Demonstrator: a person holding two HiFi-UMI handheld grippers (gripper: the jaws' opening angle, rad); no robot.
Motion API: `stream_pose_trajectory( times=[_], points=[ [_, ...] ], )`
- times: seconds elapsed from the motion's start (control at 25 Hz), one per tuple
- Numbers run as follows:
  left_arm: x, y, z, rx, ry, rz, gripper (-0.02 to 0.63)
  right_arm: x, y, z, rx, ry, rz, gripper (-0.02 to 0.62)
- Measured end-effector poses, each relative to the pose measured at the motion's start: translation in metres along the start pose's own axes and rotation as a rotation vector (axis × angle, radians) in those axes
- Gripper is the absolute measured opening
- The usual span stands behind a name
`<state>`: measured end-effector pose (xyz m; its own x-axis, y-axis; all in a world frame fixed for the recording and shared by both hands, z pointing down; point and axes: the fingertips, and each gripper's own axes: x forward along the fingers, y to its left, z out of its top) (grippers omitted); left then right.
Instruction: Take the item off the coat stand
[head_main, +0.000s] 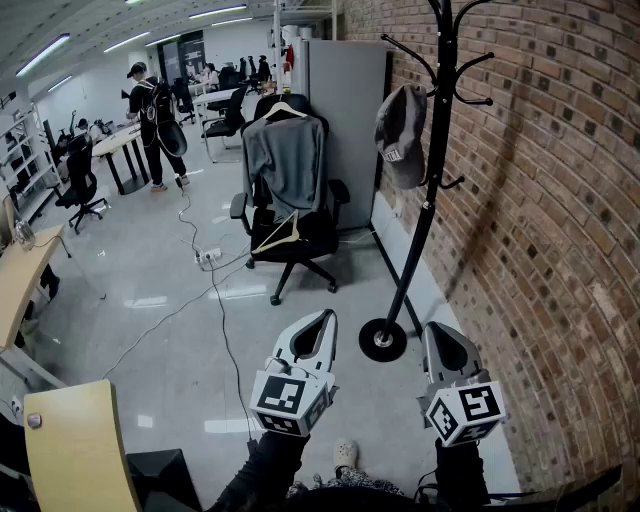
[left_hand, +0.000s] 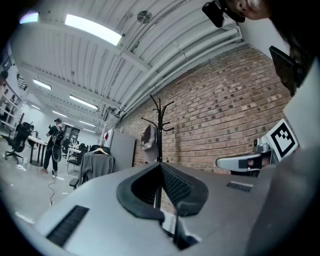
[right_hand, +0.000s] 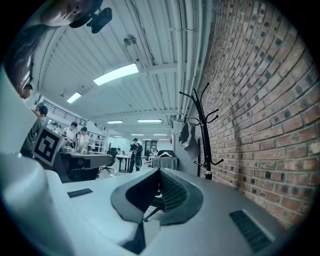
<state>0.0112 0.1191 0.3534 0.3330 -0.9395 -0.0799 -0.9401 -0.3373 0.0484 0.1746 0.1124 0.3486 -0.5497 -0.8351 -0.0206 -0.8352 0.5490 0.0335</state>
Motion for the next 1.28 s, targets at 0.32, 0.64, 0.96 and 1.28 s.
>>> stream_pose_trajectory(
  times=[0.32, 0.64, 0.96, 1.28],
  points=[
    [0.056, 0.018, 0.001, -0.002, -0.017, 0.013, 0.008, 0.054, -0.034, -0.003, 0.006, -0.01, 0.013, 0.009],
    [0.109, 0.033, 0.003, 0.021, -0.028, 0.016, 0.008, 0.099, -0.066, -0.002, -0.001, -0.024, 0.027, 0.009],
    [0.149, 0.046, 0.002, 0.025, -0.046, 0.031, 0.008, 0.132, -0.093, 0.0, -0.013, -0.03, 0.038, 0.009],
    [0.165, 0.053, -0.003, 0.036, -0.032, 0.04, 0.008, 0.149, -0.104, -0.006, 0.004, -0.028, 0.046, 0.009]
  ],
)
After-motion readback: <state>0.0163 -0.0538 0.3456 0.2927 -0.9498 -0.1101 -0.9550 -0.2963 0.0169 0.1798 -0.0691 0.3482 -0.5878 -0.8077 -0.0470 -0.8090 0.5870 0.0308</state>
